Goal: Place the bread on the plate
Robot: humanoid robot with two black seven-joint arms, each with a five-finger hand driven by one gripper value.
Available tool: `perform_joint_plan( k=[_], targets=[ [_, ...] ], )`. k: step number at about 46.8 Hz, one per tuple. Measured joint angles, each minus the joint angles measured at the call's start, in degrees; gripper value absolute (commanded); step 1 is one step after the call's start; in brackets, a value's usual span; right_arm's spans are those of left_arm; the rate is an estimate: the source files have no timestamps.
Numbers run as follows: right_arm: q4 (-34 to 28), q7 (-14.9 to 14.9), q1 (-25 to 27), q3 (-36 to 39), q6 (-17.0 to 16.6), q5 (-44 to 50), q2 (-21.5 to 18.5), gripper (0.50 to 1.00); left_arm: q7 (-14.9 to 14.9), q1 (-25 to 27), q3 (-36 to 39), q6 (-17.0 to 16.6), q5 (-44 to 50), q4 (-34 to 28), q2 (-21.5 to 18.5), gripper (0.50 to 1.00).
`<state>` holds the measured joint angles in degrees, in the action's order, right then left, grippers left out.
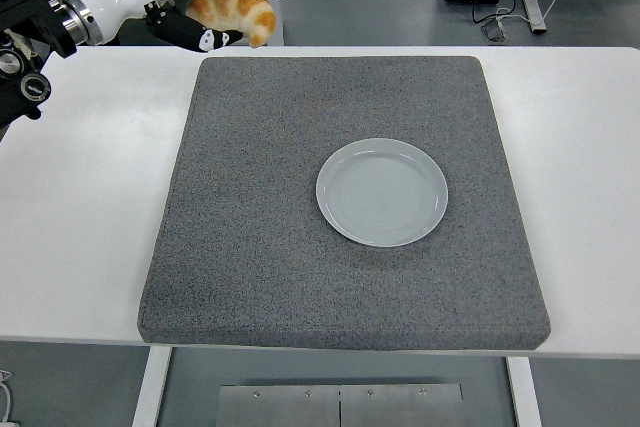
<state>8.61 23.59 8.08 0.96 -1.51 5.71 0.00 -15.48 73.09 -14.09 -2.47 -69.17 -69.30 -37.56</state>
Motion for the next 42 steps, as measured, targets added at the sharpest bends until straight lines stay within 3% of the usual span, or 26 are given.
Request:
perform_joint_plan(
  k=[17,42],
  targets=[
    [0.00,-0.02,0.00,0.00,0.00,-0.01,0.00,1.000,0.26,7.13,7.97,-0.08,-0.17,0.85,7.69,0.500],
    [0.00,-0.01,0.02,0.00,-0.04,0.00,0.00,1.000,0.24,9.71,12.55,-0.10,-0.78,6.00,19.25,0.500]
  ],
)
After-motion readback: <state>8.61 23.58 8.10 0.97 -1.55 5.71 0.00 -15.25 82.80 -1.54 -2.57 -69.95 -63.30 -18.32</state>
